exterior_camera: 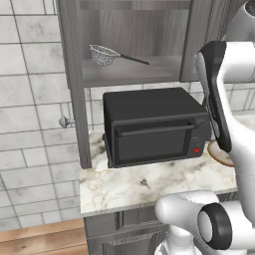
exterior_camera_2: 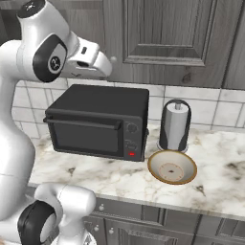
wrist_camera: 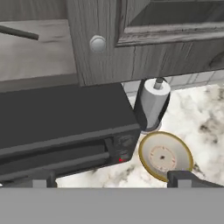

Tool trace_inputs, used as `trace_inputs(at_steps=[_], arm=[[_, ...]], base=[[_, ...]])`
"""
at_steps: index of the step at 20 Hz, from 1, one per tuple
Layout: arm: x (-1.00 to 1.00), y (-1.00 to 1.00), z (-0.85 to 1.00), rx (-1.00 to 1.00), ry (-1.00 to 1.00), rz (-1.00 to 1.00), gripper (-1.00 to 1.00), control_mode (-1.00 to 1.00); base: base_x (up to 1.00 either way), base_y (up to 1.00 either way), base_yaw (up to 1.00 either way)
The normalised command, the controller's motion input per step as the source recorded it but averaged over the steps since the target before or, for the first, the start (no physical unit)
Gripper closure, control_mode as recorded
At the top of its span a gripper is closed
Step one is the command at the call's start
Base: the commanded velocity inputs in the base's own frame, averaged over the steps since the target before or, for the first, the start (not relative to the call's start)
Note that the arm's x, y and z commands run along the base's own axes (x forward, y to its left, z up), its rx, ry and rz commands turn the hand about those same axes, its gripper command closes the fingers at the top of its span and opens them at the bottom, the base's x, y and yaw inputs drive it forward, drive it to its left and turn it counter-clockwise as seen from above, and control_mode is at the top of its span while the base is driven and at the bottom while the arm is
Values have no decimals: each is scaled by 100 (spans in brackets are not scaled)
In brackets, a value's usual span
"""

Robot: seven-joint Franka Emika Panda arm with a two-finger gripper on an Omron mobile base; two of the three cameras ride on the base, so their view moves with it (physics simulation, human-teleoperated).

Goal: Open the cabinet and setup a tea strainer by placing it in the bowl upright.

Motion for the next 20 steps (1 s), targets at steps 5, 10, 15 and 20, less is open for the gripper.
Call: trace_inputs(at_steps=[5,10,15,20], arm=[[17,-43,5,20,-6,-3,-100,-100],[62,0,0,-1,-5,16,-100,-100],[69,0,-11,-6,-1,13,-100,-100],[74,0,-8,-1,1,8,-100,-100]], base=[[0,0,0],[0,0,0],[0,0,0],[0,0,0]])
